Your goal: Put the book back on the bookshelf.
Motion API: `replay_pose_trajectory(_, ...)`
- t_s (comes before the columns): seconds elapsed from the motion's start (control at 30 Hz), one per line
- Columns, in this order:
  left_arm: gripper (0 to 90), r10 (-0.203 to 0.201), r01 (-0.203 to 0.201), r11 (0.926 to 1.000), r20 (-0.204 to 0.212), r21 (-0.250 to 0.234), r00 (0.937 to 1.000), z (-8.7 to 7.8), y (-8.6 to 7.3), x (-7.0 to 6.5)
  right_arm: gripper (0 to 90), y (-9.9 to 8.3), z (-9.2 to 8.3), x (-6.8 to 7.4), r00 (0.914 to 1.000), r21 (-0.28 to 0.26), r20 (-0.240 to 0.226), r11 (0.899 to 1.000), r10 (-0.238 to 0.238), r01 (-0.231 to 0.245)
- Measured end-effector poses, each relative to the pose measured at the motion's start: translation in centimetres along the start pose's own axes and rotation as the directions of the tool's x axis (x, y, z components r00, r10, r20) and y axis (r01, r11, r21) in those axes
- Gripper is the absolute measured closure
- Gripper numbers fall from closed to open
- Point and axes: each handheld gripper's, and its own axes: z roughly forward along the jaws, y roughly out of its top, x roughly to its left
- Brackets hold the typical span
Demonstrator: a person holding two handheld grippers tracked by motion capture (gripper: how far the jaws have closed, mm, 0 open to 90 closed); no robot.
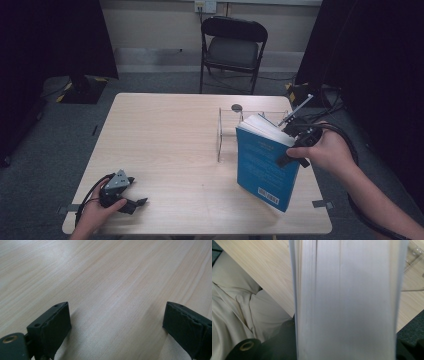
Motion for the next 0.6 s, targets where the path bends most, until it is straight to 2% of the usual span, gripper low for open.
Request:
replay_pose_trajectory(0.03,6.8,-0.003,0.003,1.0000,-0.001,-0.001,1.0000,0.0,0.0,0.0,61.8,-0.1,0.0,-0.1,0.9999,-0.013,0.001,1.000,0.011,-0.011)
replay_pose_trajectory(0.07,6.6,-0.003,0.003,1.0000,-0.001,0.000,1.0000,0.0,0.0,0.0,61.8,-0.1,0.0,-0.2,0.9998,0.003,0.001,1.000,0.019,-0.019)
replay_pose_trajectory(0.13,6.6,-0.001,0.001,1.0000,-0.003,0.001,1.0000,0.0,0.0,0.0,61.8,-0.2,0.0,-0.4,0.9999,0.011,-0.003,1.000,0.013,-0.013)
replay_pose_trajectory(0.23,6.3,-0.003,0.003,1.0000,-0.005,0.000,1.0000,0.0,0.0,0.0,61.8,-0.5,0.4,-0.5,0.9997,0.015,0.024,1.000,0.004,-0.004)
replay_pose_trajectory(0.3,6.0,-0.004,0.004,1.0000,-0.004,0.001,1.0000,0.0,0.0,0.0,61.8,-0.9,0.3,-0.8,0.9999,-0.009,0.012,1.000,0.011,-0.011)
replay_pose_trajectory(0.33,5.9,-0.004,0.004,1.0000,-0.004,0.001,1.0000,0.0,0.0,0.0,61.8,-1.1,0.4,-0.8,0.9994,-0.021,0.012,0.999,0.032,-0.031)
replay_pose_trajectory(0.4,5.8,-0.005,0.005,1.0000,-0.004,0.001,1.0000,0.0,0.0,0.0,61.9,-1.2,0.4,-0.9,0.9995,-0.035,0.013,0.999,0.030,-0.030)
replay_pose_trajectory(0.47,5.5,-0.005,0.005,1.0000,-0.006,0.001,1.0000,0.0,0.0,0.0,61.9,-1.2,0.3,-0.7,0.9987,-0.056,0.019,0.997,0.048,-0.046)
replay_pose_trajectory(0.6,4.8,-0.011,0.011,0.9999,-0.003,0.000,0.9999,0.1,0.0,0.0,61.9,-0.5,0.2,-0.6,0.9994,-0.061,0.012,0.998,0.034,-0.033)
